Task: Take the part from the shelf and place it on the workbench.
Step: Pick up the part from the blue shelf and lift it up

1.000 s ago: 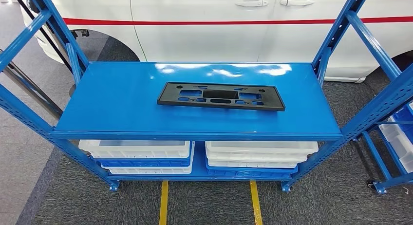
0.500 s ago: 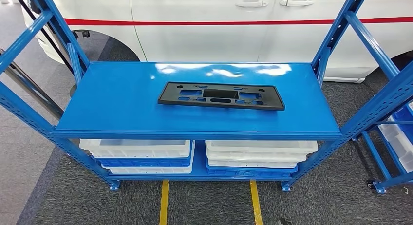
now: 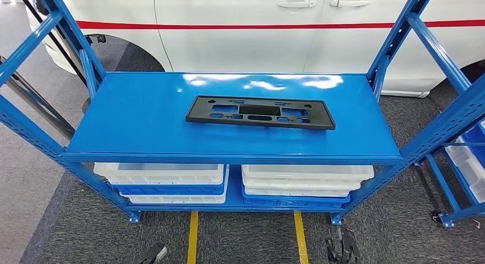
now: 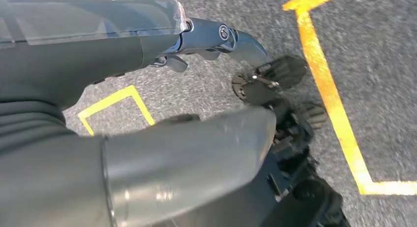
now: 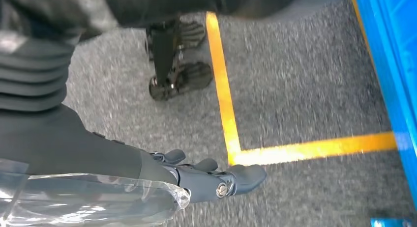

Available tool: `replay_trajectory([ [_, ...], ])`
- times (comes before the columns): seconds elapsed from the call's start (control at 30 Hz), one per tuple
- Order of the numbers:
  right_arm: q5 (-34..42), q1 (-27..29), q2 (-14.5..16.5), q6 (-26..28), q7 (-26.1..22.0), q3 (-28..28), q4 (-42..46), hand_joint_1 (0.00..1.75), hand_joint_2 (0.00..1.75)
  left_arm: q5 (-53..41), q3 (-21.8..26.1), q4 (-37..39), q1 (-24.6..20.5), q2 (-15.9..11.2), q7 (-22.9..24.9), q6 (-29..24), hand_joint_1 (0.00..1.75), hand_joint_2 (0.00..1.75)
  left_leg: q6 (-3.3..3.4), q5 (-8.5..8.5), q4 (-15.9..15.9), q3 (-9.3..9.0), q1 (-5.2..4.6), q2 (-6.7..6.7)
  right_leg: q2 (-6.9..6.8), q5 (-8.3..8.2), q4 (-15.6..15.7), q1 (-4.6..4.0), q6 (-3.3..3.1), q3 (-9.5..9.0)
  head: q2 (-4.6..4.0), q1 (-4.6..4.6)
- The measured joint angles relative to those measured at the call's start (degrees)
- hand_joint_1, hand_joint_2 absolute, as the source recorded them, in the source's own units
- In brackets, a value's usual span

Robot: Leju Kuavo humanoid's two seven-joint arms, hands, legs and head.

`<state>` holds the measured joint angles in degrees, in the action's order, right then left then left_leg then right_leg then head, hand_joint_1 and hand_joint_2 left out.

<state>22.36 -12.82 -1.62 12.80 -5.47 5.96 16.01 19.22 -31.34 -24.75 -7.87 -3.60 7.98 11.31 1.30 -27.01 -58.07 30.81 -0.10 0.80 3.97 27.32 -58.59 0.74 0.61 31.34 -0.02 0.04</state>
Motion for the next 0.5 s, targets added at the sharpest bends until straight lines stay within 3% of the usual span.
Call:
replay_trajectory([
  [0.5,2.1,8.4,-4.0,-6.2,-26.7,5.1,-2.8,0.00,0.00,14.1,-6.2,-2.1,2.8,-4.2,-2.6,-6.4,0.00,0.00,0.00,0.00,0.0,0.27,0.00,0.07,-0.03,0.00,0.0,0.01,0.00,0.23,0.01,0.00],
])
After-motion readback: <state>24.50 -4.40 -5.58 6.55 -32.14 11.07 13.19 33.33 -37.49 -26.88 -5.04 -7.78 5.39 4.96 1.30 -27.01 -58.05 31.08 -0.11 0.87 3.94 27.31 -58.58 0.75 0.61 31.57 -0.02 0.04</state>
